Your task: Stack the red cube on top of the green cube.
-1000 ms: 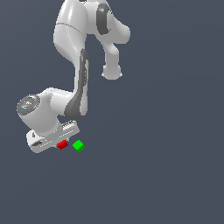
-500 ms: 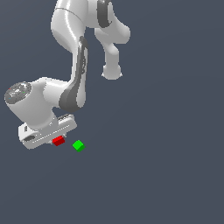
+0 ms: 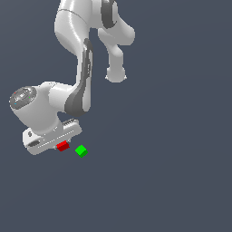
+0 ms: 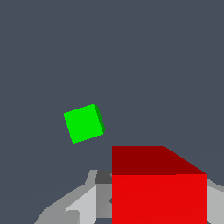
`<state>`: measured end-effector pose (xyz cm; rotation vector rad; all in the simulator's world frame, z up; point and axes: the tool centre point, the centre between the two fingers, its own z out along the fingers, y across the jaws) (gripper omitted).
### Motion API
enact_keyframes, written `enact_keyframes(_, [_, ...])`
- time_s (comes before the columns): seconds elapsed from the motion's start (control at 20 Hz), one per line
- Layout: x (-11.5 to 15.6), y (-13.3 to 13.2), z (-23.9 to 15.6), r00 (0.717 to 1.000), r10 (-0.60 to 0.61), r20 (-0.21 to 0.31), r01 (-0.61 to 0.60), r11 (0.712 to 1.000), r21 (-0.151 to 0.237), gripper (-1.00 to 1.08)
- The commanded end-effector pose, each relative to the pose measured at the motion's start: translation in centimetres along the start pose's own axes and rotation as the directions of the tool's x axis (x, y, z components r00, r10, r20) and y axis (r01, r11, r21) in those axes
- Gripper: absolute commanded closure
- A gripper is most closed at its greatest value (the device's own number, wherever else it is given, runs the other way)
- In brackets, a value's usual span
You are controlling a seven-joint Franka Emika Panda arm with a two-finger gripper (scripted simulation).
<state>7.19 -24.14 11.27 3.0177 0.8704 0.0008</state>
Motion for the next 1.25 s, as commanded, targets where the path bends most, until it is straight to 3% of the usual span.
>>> enact_keyframes(0.0, [0.5, -0.9, 0.7, 1.000, -0.001, 0.000, 0.001, 1.000, 0.000, 1.08])
enact_keyframes(0.4, [2.5, -4.7, 4.3, 1.000, -0.001, 0.000, 0.001, 1.000, 0.001, 1.08])
enact_keyframes(0.7, [3.2, -5.6, 5.3, 1.000, -0.001, 0.000, 0.001, 1.000, 0.001, 1.08])
enact_keyframes(0.75, [3.2, -5.6, 5.3, 1.000, -0.001, 0.000, 0.001, 1.000, 0.001, -0.92])
enact_keyframes(1.2, [3.2, -5.6, 5.3, 1.000, -0.001, 0.000, 0.001, 1.000, 0.001, -0.92])
